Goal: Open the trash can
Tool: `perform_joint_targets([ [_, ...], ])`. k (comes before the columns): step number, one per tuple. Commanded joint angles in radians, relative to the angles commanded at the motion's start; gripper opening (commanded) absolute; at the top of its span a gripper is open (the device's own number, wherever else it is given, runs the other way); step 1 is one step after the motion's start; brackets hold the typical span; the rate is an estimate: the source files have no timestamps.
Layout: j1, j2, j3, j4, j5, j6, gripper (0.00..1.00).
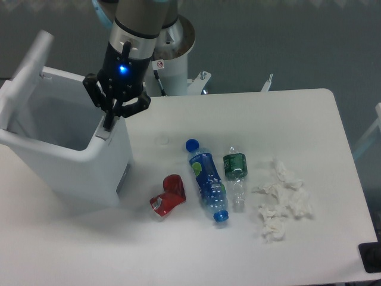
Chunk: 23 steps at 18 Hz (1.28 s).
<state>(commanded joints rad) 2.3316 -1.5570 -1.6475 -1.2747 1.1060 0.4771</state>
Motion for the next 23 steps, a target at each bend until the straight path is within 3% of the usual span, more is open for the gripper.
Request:
perform_joint_targets([
  [2, 0.003, 0.000, 0.006, -0.002, -0.003, 0.002, 0.04],
  [4, 0.008, 0.003, 0.015, 0.000, -0.015, 0.002, 0.30],
  [5, 0.011, 0.003, 0.015, 0.005, -0.015, 0.005, 0.37],
  [6, 0.015, 0.002, 0.021, 0.009, -0.012, 0.005, 0.51],
  [7, 0.018, 0.000, 0.032, 0.015, -0.011, 0.006, 0.80],
  [8, 0.032, -0.003, 0.046, 0.017, -0.006, 0.011, 1.00],
  [15, 0.185, -0.037, 0.051, 0.043, -0.005, 0.178, 1.00],
  [19, 0.242, -0.103, 0.049, 0.064, 0.008, 0.210, 1.00],
  [23, 0.250, -0.187, 0.054, 0.113, 0.210, 0.332, 1.00],
])
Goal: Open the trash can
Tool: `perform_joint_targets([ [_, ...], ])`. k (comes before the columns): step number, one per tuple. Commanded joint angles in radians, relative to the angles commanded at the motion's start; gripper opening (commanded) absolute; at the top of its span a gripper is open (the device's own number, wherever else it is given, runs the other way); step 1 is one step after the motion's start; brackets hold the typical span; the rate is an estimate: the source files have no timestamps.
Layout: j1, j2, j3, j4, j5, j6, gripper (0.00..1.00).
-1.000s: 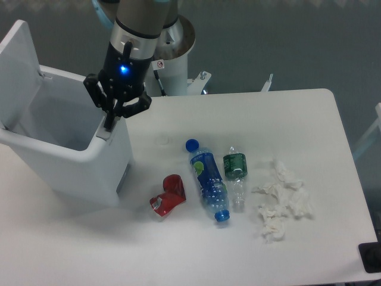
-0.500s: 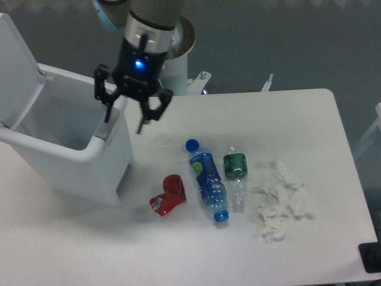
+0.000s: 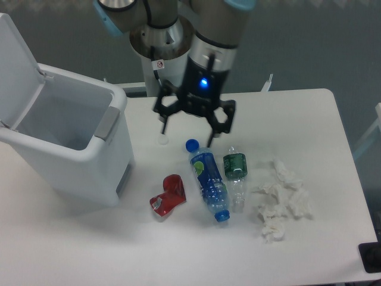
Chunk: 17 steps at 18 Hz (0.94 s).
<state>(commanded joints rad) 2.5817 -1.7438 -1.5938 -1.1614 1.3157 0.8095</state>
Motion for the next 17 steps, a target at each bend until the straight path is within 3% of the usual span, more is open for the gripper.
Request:
perform_joint_targets([
  [5, 0.015, -0.137, 0.057, 0.031, 0.189, 0.189, 1.00],
  [8, 0.012, -0.216, 0.084, 0.075, 0.275, 0.217, 1.00],
  [10, 0.009, -0.243, 0.086, 0.098, 0.336, 0.220, 1.00],
  [17, 0.011, -0.289, 0.089, 0.114, 0.340, 0.220, 1.00],
])
